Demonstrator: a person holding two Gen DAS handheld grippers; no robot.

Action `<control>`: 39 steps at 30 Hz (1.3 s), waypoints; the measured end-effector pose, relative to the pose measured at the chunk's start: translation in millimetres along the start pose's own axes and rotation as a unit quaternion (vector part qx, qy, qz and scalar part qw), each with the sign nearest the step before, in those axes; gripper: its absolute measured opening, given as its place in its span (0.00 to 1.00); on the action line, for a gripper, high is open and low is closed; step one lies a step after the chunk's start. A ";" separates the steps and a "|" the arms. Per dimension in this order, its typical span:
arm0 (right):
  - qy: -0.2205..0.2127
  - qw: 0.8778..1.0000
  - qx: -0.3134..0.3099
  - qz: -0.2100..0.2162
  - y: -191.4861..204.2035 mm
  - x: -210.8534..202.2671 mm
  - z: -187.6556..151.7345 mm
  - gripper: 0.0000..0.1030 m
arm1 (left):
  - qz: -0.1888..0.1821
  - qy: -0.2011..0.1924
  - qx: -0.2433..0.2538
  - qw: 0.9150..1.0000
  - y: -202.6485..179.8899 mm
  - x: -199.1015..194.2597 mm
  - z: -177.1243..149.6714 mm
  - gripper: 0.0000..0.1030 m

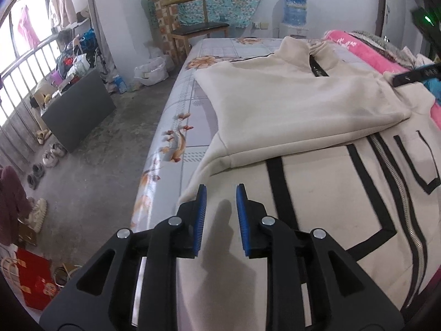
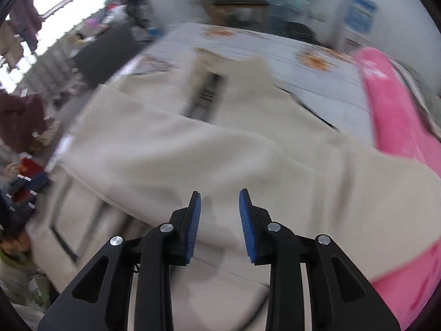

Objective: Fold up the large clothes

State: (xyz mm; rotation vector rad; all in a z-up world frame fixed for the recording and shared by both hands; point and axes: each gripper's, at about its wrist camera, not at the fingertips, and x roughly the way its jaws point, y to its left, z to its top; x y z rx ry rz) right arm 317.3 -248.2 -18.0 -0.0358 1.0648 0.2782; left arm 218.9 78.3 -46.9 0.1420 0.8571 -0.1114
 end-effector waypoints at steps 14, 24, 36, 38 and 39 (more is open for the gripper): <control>0.055 0.998 -0.011 -0.021 65.1 102.7 78.9 0.24 | -0.013 -0.005 -0.054 0.998 10.4 10.4 -17.2 0.20; 0.098 0.987 -0.094 0.088 178.7 121.8 104.7 0.24 | -0.035 -0.011 -0.078 0.996 18.5 9.6 -19.2 0.20; 0.003 0.999 -0.015 0.050 136.0 69.4 103.9 0.53 | -0.040 -0.012 -0.079 0.996 17.0 6.9 -20.8 0.39; -0.009 0.999 -0.011 0.040 111.2 42.3 87.5 0.58 | -0.039 -0.010 -0.077 0.996 15.9 6.7 -20.2 0.43; -0.012 0.999 -0.007 0.029 96.7 29.3 72.0 0.59 | -0.038 -0.009 -0.076 0.996 14.7 6.3 -19.9 0.45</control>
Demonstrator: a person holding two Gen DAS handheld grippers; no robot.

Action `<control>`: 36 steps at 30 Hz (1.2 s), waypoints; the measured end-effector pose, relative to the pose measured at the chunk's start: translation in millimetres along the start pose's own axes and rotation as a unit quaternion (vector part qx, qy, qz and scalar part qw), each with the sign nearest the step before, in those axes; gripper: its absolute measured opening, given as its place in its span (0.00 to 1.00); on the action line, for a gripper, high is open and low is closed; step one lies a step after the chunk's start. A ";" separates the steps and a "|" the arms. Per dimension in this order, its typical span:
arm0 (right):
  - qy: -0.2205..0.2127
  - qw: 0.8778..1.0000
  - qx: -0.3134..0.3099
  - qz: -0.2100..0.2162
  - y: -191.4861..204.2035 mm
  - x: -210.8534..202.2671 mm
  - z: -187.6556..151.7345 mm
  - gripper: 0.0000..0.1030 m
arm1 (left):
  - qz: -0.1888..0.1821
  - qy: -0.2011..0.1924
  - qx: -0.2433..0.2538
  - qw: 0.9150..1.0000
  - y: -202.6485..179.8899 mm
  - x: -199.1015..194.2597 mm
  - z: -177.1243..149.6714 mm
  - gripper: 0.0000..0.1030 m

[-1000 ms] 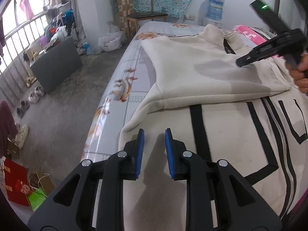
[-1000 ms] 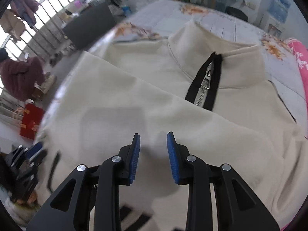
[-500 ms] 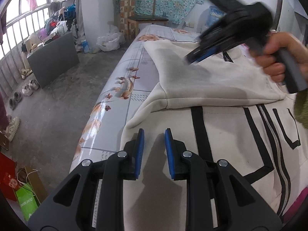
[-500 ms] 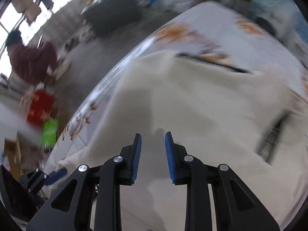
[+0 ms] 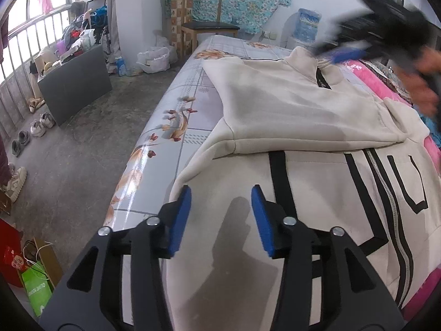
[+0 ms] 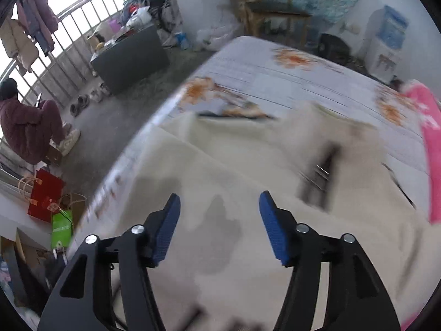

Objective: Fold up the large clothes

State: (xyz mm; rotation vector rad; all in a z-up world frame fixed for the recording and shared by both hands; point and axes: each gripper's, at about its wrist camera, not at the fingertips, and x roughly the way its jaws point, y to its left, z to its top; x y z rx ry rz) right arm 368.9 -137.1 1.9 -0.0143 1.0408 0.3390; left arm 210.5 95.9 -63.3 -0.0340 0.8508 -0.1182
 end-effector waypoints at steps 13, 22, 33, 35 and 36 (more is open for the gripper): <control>0.025 0.989 0.076 -0.124 -131.0 -10.5 -132.5 0.63 | 0.042 0.005 0.042 0.998 2.0 -72.2 9.2 0.66; -0.063 0.988 0.070 -0.126 -108.9 -46.7 -129.0 0.84 | -0.003 0.002 0.088 0.996 -58.0 -74.5 81.8 0.84; -0.046 0.984 0.098 -0.144 -128.7 -23.4 -140.2 0.87 | 0.006 0.065 0.108 0.992 -148.5 65.3 110.6 0.84; -0.043 0.983 0.094 -0.155 -130.1 -19.6 -144.8 0.87 | 0.015 0.064 0.113 0.991 -159.2 80.1 109.0 0.84; -0.042 0.982 0.092 -0.157 -131.3 -18.6 -146.7 0.87 | 0.015 0.064 0.114 0.991 -162.1 83.6 108.0 0.84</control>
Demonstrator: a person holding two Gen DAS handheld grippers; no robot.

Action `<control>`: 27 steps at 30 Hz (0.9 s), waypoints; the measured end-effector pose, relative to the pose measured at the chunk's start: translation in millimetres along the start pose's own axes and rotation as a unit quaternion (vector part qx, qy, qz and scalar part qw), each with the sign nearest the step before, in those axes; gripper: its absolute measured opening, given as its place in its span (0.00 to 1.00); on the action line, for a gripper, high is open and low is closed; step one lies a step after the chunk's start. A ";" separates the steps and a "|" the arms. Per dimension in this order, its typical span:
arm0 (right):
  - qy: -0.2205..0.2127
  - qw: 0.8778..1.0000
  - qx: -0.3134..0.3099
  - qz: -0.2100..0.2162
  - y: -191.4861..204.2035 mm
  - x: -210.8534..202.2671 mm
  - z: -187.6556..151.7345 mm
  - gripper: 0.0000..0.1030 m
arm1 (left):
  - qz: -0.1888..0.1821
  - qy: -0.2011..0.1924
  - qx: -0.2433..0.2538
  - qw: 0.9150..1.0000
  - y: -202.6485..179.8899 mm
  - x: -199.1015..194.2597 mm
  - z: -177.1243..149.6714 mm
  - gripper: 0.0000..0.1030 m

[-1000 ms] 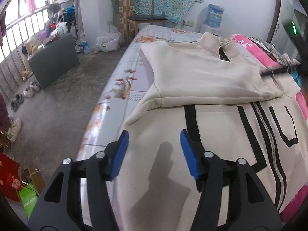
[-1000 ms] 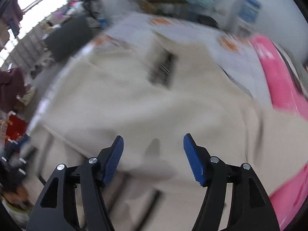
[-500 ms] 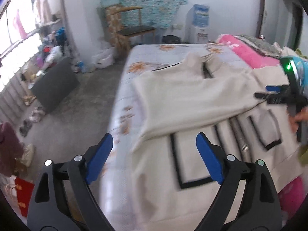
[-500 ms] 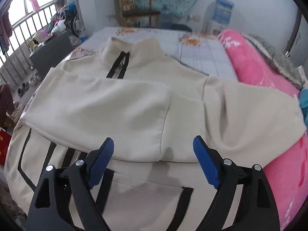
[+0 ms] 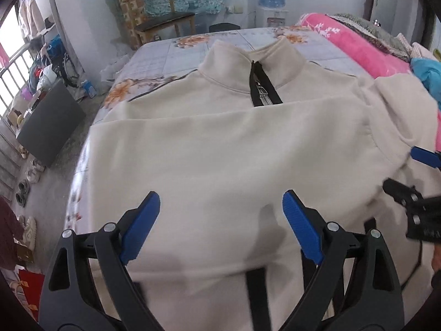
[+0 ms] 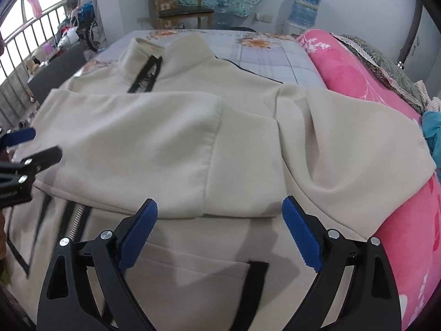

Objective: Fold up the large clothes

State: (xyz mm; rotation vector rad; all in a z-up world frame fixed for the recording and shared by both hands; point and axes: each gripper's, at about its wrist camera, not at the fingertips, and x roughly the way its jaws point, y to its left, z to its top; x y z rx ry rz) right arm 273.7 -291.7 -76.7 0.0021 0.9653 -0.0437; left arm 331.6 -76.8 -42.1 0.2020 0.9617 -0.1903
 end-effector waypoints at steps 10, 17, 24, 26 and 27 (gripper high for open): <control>0.004 1.000 -0.004 -0.003 -8.7 12.9 -12.9 0.92 | 0.021 -0.008 0.008 1.000 -12.0 17.0 -7.3 0.91; 0.007 1.000 0.012 0.012 -13.7 16.2 -12.9 0.94 | -0.003 -0.012 -0.036 0.999 0.5 19.7 -12.6 0.93; 0.002 1.000 0.022 0.011 -14.3 15.8 -14.6 0.94 | -0.012 -0.009 -0.041 0.999 2.7 22.0 -12.8 0.94; 0.005 1.000 0.024 0.012 -14.5 16.2 -13.7 0.94 | -0.012 -0.009 -0.041 0.999 2.5 22.0 -13.0 0.94; 0.006 1.000 0.024 0.012 -14.7 16.5 -13.4 0.94 | -0.012 -0.009 -0.041 0.999 2.7 21.9 -12.8 0.94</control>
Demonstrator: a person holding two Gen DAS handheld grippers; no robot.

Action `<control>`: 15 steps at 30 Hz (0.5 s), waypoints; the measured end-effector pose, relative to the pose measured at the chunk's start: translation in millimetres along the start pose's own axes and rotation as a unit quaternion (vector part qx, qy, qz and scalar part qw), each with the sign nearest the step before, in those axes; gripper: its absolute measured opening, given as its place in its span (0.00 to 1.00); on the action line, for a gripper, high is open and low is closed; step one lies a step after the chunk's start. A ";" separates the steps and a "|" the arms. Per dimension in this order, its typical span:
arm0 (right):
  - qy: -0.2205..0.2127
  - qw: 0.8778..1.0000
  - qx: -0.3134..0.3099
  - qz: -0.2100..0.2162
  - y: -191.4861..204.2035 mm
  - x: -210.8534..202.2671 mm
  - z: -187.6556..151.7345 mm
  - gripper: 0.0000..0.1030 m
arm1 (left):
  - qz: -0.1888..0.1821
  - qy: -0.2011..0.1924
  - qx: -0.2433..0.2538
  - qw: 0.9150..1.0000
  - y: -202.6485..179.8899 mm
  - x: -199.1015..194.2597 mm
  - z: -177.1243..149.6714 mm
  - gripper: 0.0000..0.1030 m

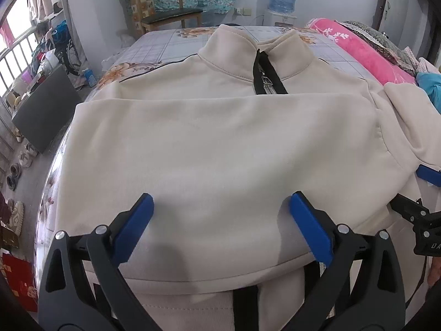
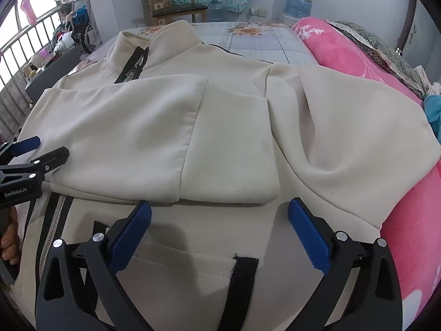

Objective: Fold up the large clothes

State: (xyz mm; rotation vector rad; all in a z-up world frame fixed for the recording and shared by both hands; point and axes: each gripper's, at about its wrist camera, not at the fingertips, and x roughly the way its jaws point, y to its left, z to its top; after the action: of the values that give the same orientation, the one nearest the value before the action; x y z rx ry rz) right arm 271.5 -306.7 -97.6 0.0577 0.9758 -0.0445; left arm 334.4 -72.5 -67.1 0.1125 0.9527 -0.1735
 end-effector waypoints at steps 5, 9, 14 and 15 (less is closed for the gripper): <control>0.004 1.000 0.001 -0.001 0.0 0.7 1.3 0.94 | 0.001 -0.001 -0.001 1.000 -0.5 0.2 -0.7 0.94; 0.009 1.000 0.002 0.000 -0.2 2.4 3.5 0.94 | 0.001 -0.001 -0.001 1.000 -1.0 0.1 -0.6 0.94; 0.014 1.000 0.007 -0.002 -0.1 3.4 4.7 0.94 | 0.002 -0.003 -0.003 1.000 -1.1 -0.9 -1.6 0.94; 0.014 1.000 0.008 -0.002 -0.2 3.5 4.5 0.94 | 0.002 -0.003 -0.003 1.000 -1.7 -1.0 -1.7 0.94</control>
State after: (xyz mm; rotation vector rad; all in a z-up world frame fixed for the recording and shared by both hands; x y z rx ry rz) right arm 277.2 -307.2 -98.0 0.0705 1.0042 -0.0548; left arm 332.1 -73.7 -67.3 0.1090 0.9474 -0.1668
